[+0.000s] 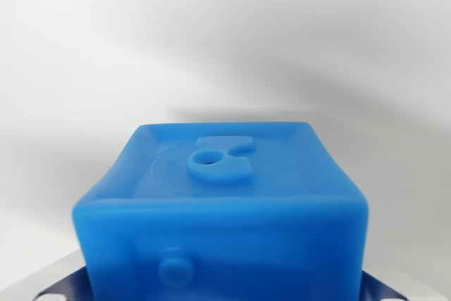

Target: Stack cube

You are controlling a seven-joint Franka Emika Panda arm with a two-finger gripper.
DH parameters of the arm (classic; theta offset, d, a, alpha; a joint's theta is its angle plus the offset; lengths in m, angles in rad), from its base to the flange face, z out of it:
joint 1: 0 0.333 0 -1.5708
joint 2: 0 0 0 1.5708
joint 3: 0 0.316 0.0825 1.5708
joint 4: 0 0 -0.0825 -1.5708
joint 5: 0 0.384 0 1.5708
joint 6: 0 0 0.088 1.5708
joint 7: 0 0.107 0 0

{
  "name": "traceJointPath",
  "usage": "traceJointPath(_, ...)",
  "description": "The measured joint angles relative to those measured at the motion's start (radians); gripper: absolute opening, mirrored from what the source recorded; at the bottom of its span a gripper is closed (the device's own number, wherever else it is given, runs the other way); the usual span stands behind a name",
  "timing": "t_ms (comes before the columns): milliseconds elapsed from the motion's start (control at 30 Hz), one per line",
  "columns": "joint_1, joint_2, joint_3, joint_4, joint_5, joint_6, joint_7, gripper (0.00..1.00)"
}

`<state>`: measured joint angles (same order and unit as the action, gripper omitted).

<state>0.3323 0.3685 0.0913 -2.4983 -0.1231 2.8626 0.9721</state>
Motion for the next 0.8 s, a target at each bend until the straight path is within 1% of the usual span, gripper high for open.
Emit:
traceJointPath(200, -0.01, -0.04, 0.012, -0.009, 0.011, -0.031, -0.008, 0.0)
traceJointPath(467, -0.019, -0.091, 0.024, -0.018, 0.027, -0.071, -0.019, 0.0)
traceJointPath(633, -0.022, -0.132, 0.032, -0.023, 0.042, -0.105, -0.031, 0.0)
traceJointPath(800, -0.023, -0.17, 0.036, -0.028, 0.058, -0.137, -0.041, 0.0)
